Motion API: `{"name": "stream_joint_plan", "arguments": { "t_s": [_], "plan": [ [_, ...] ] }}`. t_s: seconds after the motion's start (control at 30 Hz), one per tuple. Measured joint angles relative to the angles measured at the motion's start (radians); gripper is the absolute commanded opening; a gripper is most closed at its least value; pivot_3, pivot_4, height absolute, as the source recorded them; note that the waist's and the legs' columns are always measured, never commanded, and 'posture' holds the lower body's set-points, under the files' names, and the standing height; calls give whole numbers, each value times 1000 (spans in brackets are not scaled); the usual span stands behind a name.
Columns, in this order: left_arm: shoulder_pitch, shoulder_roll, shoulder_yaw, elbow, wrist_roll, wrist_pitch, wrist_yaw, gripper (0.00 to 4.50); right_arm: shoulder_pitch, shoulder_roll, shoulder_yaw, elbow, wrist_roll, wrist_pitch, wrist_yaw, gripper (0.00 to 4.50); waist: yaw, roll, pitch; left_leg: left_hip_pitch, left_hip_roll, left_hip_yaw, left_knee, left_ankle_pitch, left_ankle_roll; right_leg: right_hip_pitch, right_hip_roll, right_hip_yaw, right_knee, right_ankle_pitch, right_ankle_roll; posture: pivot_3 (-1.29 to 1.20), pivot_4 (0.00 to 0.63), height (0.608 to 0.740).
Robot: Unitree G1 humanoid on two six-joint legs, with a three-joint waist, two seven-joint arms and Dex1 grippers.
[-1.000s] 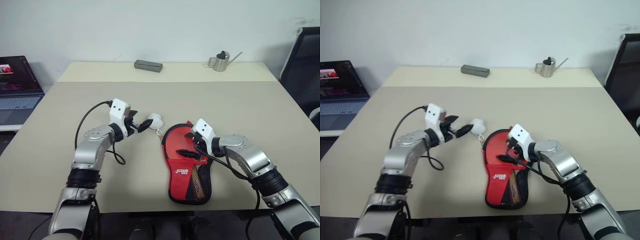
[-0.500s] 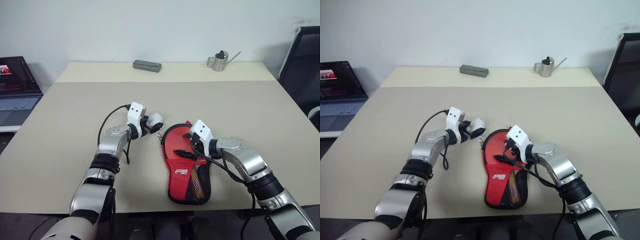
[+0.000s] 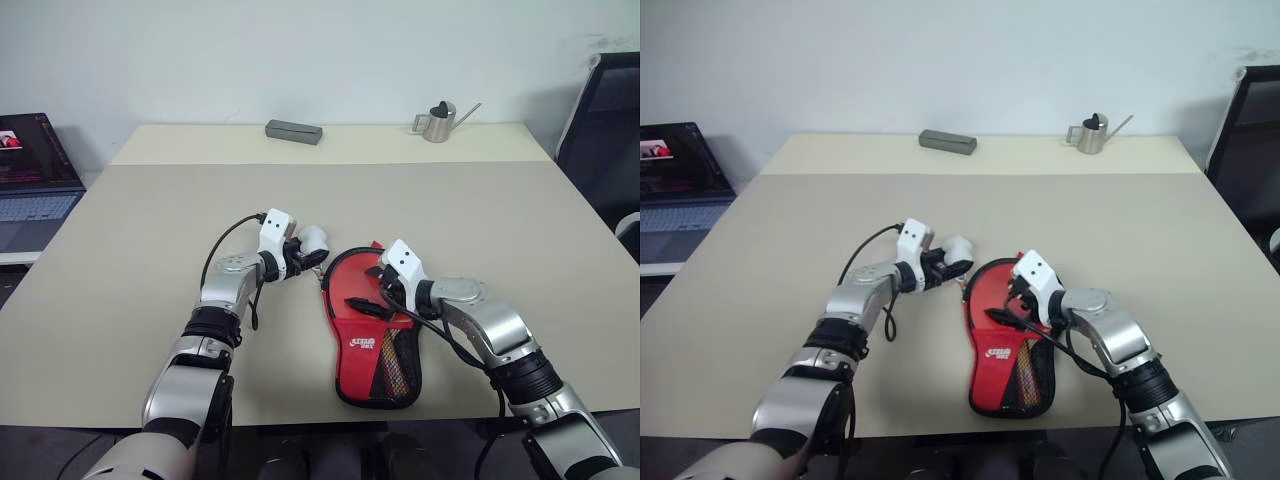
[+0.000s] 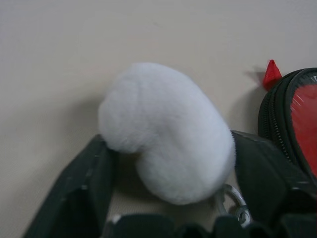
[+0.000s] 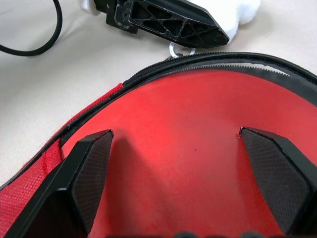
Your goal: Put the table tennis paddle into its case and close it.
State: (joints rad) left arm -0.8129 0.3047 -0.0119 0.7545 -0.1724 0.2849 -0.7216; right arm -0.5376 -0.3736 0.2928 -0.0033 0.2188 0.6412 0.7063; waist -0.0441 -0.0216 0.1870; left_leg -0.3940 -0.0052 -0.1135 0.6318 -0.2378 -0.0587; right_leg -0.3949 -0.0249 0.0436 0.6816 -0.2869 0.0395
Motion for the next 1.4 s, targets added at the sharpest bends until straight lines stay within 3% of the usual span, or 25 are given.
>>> {"name": "stream_joint_plan", "arguments": {
  "t_s": [0.2, 0.3, 0.57, 0.83, 1.2, 1.4],
  "plan": [
    [9, -8, 6, -1, -5, -8, -16, 673, 13, 29, -38, -2, 12, 24, -29, 4500, 0, 0, 0, 0, 0, 0, 0, 0, 0, 0, 0, 0, 0, 0, 0, 0, 150, 740],
    [22, -9, 17, -15, -10, -7, -28, 161, 15, 33, -52, -22, 22, 67, -41, 4500, 0, 0, 0, 0, 0, 0, 0, 0, 0, 0, 0, 0, 0, 0, 0, 0, 150, 740],
    [127, 7, 26, -187, -73, 94, -103, 160, 48, 7, -30, -94, 7, 110, -54, 4500, -4, 0, -1, 1, 0, 0, 0, 0, -1, 0, 0, 0, 0, 0, 0, 0, 150, 740],
    [162, 66, 60, -314, -140, 186, -152, 160, 46, 14, 8, -58, -40, 74, -52, 4500, -7, -1, -2, 13, 0, 0, -1, 0, 0, 11, 0, 0, 0, 0, 0, 0, 150, 740],
    [129, 58, 6, -301, -122, 199, -204, 160, 28, 103, 12, 49, -92, 19, -81, 4500, -13, -9, -10, 30, 2, 1, -3, 0, -1, 26, 2, 2, -1, -3, 4, 0, 150, 740],
    [17, 19, -30, -121, -62, 102, -200, 160, 34, 165, 12, 84, -121, -7, -115, 4500, -18, -11, -15, 30, 4, 1, -3, 0, -1, 26, 4, 2, -1, -2, 4, 0, 150, 740]
  ]
}}
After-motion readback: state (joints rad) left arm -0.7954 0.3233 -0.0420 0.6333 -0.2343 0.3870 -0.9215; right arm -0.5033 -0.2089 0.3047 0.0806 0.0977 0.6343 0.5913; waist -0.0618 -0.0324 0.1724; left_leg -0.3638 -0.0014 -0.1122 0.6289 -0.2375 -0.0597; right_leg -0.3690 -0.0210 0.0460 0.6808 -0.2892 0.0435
